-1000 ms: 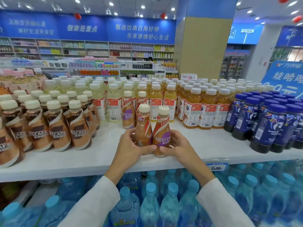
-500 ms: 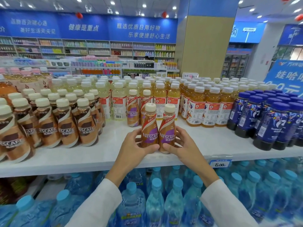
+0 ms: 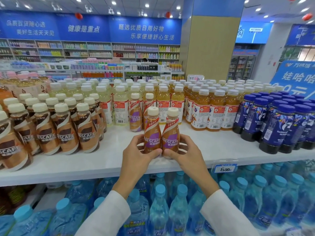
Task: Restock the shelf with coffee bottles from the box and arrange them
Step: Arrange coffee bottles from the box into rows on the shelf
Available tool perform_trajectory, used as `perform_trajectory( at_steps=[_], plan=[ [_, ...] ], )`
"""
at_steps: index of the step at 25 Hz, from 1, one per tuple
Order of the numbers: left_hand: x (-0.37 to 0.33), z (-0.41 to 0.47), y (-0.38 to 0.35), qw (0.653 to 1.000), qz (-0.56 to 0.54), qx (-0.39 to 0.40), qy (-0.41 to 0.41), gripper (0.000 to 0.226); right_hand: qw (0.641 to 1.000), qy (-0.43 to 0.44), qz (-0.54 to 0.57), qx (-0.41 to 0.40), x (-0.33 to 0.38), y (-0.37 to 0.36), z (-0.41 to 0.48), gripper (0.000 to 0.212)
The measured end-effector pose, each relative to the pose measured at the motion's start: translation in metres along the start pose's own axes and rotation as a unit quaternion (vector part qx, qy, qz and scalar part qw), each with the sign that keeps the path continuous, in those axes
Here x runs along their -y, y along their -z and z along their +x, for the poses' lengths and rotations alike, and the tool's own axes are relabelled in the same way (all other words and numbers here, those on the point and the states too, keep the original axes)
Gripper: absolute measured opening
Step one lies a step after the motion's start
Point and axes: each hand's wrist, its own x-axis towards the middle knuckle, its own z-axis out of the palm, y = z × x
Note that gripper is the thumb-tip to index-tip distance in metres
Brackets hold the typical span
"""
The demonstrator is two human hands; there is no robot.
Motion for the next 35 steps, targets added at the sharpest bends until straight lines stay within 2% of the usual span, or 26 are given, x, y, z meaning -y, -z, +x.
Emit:
perform_trajectory(
  at_steps=[5,7,8,9,12,15,24,28,35],
  plan=[
    [0.003,0.0,-0.004,1.0,0.002,-0.027,0.006,0.07,0.999,-0.016,-0.017,0.047,-0.001,0.007,0.005,0.056],
    [0.005,0.001,-0.007,0.999,0.014,-0.037,0.008,0.071,0.998,-0.023,-0.013,0.058,-0.001,0.007,0.003,0.072],
    [0.005,0.001,-0.009,0.999,0.021,-0.042,0.011,0.071,0.999,-0.028,-0.01,0.043,0.0,0.005,0.0,0.082],
    [0.004,0.001,-0.01,0.999,0.026,-0.045,0.013,0.071,0.999,-0.028,-0.015,0.016,0.0,0.002,-0.001,0.084],
    [0.0,0.005,-0.018,0.998,0.031,-0.055,0.016,0.071,0.998,-0.019,-0.034,-0.051,0.002,0.0,0.001,0.055],
    [-0.012,0.02,-0.032,0.997,0.042,-0.067,0.022,0.065,0.998,-0.021,-0.042,-0.047,-0.001,0.006,0.025,0.047],
    [-0.01,0.098,-0.097,0.99,0.043,-0.126,0.05,0.057,0.999,-0.027,-0.004,-0.027,-0.019,0.02,0.115,0.049],
    [-0.006,0.104,-0.111,0.983,0.065,-0.163,0.053,0.053,0.999,-0.029,-0.012,-0.022,-0.029,0.023,0.128,0.047],
    [-0.009,0.11,-0.116,0.983,0.048,-0.167,0.059,0.051,0.999,-0.028,-0.037,-0.025,-0.033,0.022,0.14,0.051]
  ],
)
